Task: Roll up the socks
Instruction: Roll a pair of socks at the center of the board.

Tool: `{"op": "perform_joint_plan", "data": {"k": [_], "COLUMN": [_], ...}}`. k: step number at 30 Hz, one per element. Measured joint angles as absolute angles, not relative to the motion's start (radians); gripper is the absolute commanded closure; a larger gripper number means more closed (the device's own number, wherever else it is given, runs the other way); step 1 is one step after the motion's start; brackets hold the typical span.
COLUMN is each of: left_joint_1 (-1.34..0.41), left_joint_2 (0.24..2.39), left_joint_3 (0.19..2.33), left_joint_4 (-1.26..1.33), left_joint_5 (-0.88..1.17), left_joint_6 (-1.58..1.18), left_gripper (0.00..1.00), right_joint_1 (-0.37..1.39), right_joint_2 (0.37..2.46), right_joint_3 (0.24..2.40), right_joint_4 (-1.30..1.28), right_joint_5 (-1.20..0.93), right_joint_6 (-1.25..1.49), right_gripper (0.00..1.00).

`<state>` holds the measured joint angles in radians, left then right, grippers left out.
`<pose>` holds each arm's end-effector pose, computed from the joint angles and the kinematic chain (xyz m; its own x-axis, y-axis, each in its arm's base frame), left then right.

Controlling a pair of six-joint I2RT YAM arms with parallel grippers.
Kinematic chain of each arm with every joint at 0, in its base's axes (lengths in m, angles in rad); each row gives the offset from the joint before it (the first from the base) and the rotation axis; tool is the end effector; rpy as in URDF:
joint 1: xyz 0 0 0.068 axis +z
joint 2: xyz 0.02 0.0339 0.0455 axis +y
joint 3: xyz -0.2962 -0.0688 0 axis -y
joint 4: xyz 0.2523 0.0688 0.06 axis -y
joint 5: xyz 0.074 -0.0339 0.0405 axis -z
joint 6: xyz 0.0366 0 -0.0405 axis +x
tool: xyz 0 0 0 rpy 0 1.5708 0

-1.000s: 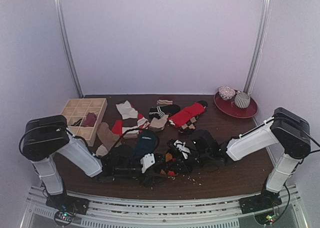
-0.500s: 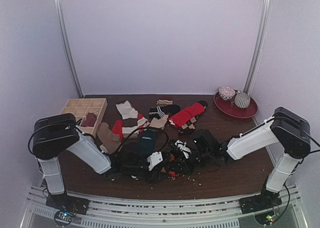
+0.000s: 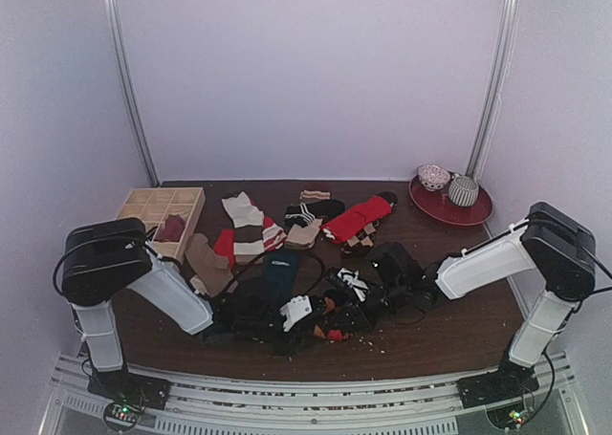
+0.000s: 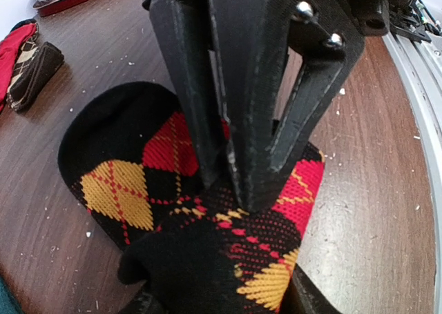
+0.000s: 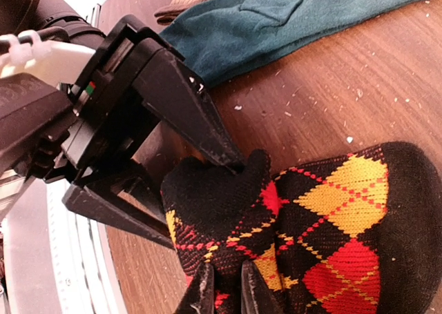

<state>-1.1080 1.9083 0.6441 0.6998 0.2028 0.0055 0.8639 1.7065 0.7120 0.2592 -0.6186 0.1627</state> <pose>0.1471 -0.3113 0.1118 -0.2336 0.4802 -0.8455 0.9537 0.2824 -0.1031 0.1949 0.2608 0.1585 -0.5755 -0.4706 -0.6688 -0.8164 0.2821 0.5040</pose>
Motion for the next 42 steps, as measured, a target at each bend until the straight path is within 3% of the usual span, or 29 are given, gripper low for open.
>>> {"op": "perform_joint_plan", "data": {"k": [5, 8, 20, 21, 22, 23, 27, 31, 42], "left_joint_1": [-1.115, -1.115, -1.114, -1.113, -1.112, -1.111, -1.124, -1.143, -1.203], "left_joint_2": [1.908, 1.908, 1.905, 1.906, 1.909, 1.911, 1.9, 1.821, 1.603], "left_joint_3": [0.657, 0.658, 0.681, 0.682, 0.682, 0.68, 0.645, 0.577, 0.476], "left_joint_4": [0.679, 0.679, 0.631, 0.631, 0.631, 0.631, 0.676, 0.662, 0.674], "left_joint_5": [0.195, 0.195, 0.213, 0.219, 0.224, 0.227, 0.242, 0.208, 0.003], "left_joint_6": [0.007, 0.005, -0.101, -0.119, -0.138, -0.153, -0.184, -0.183, -0.008], "left_gripper": [0.74, 1.0, 1.0, 0.97, 0.7, 0.56, 0.17, 0.05, 0.04], "right_joint_1": [0.858, 0.853, 0.846, 0.846, 0.846, 0.846, 0.846, 0.848, 0.851], "right_joint_2": [1.715, 1.721, 1.721, 1.721, 1.721, 1.722, 1.738, 1.75, 1.747], "right_joint_3": [0.718, 0.721, 0.754, 0.758, 0.761, 0.766, 0.776, 0.78, 0.779], "right_joint_4": [0.246, 0.246, 0.19, 0.183, 0.177, 0.17, 0.161, 0.174, 0.174], "right_joint_5": [-0.649, -0.659, -0.649, -0.646, -0.645, -0.643, -0.645, -0.649, -0.64], "right_joint_6": [0.16, 0.16, 0.16, 0.16, 0.16, 0.159, 0.152, 0.153, 0.152], "right_gripper": [0.87, 0.87, 0.85, 0.85, 0.85, 0.84, 0.85, 0.85, 0.85]}}
